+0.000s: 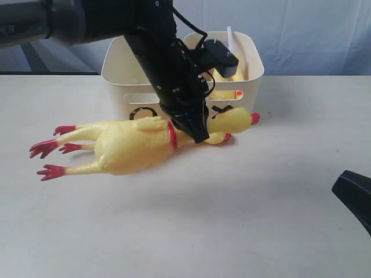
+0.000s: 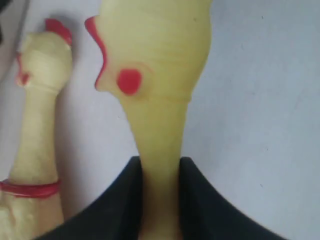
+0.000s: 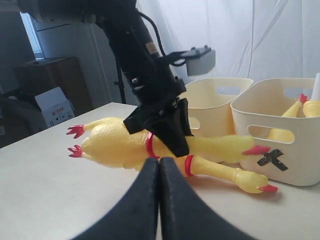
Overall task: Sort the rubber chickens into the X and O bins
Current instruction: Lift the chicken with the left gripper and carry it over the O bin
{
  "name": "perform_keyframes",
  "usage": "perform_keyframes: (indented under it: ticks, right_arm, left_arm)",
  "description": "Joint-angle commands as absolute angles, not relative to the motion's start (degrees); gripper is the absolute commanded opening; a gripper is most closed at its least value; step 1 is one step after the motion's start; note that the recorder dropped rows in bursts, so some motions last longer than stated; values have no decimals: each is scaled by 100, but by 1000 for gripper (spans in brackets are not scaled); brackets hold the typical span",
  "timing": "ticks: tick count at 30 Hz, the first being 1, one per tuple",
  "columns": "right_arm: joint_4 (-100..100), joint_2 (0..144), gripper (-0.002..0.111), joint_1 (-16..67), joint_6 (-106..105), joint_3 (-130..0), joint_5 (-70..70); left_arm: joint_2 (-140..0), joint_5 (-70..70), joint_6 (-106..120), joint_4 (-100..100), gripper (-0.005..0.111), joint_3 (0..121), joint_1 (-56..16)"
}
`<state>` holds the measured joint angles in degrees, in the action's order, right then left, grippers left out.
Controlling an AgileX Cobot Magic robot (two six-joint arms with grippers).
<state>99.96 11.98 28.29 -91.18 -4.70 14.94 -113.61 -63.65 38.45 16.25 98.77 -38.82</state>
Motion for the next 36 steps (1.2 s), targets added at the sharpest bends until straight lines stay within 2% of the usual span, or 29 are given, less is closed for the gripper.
perform_keyframes:
  ticks: [1,11,16,26,36]
  right_arm:
    - [9995,1163,-1,2806,-9135,-466,1483]
    - [9995,1163,-1,2806,-9135,-466,1483]
    - [9995,1163,-1,2806,-9135,-466,1472]
    - [9995,1163,-1,2806,-9135,-466,1472]
    - [9995,1163,-1,2806,-9135,-466,1485]
  left_arm:
    - [-10980,-5816,3740,1594,0,9883,-3769]
    - [-10267,-4432,3452,109,0,9883,-3758]
    - [-10048,-3500,3518,-165,0,9883,-3758]
    - [-10006,-2738,3876,-31,0,9883,-3758]
    - [-10211,-109,3084,697,0,9557,-3758]
